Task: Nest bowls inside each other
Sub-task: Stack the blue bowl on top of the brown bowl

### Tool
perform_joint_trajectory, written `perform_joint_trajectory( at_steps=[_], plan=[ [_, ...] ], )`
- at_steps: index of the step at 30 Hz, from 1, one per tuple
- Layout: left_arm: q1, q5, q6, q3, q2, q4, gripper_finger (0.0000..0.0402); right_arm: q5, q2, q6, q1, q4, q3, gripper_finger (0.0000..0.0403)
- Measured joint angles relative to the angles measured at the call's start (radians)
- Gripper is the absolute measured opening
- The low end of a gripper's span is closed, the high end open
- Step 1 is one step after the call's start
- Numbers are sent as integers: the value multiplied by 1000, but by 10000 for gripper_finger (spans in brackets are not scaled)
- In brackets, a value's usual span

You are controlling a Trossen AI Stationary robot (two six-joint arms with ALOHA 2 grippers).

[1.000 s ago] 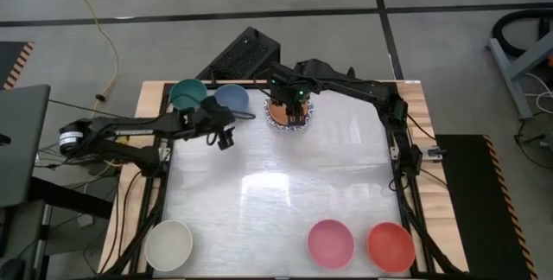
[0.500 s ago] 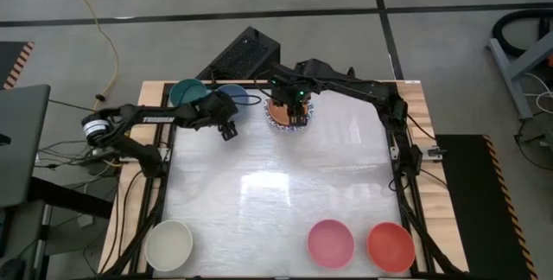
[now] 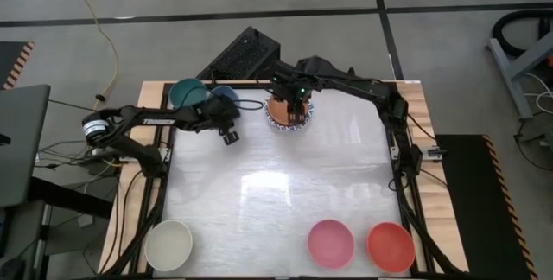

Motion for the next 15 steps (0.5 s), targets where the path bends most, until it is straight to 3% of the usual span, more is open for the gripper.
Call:
perform_joint_trajectory(
  at_steps=[5,10,15],
  plan=[
    [-87,27,43,0,-76,1,2,0,0,136,-50,1,0,228],
    [-173,30,54,0,-150,0,1,-7,0,163,-84,4,0,228],
    [-278,51,165,0,-204,3,1,-200,0,190,-90,86,0,228]
  ],
)
